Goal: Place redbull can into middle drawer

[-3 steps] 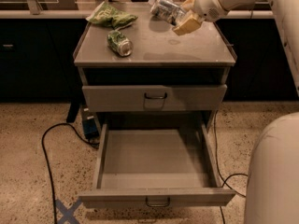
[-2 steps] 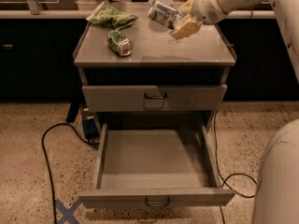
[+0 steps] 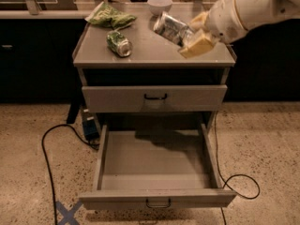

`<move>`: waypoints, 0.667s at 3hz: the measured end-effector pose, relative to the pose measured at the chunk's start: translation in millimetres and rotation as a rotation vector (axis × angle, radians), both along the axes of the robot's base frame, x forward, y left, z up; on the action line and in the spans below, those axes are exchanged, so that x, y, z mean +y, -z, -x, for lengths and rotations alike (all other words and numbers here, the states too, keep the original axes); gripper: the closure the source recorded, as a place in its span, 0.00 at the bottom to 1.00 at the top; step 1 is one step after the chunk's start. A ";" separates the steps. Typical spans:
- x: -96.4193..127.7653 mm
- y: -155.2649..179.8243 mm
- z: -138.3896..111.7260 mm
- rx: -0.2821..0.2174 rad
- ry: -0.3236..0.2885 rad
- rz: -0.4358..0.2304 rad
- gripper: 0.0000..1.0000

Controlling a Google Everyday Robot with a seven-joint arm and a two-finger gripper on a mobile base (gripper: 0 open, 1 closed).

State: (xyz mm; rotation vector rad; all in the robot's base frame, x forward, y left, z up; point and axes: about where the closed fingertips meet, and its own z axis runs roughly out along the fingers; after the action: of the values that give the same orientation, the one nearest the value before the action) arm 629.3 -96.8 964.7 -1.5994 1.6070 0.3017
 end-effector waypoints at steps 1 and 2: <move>-2.6 39.7 40.1 0.056 0.005 0.008 1.00; -3.4 98.3 68.8 0.167 0.037 -0.008 1.00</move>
Offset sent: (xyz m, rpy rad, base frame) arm -0.1057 -0.0078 -0.1728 0.0276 0.3117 -0.0867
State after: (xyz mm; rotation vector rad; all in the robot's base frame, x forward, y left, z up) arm 560.5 -100.2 866.4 -1.5709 1.7573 0.4312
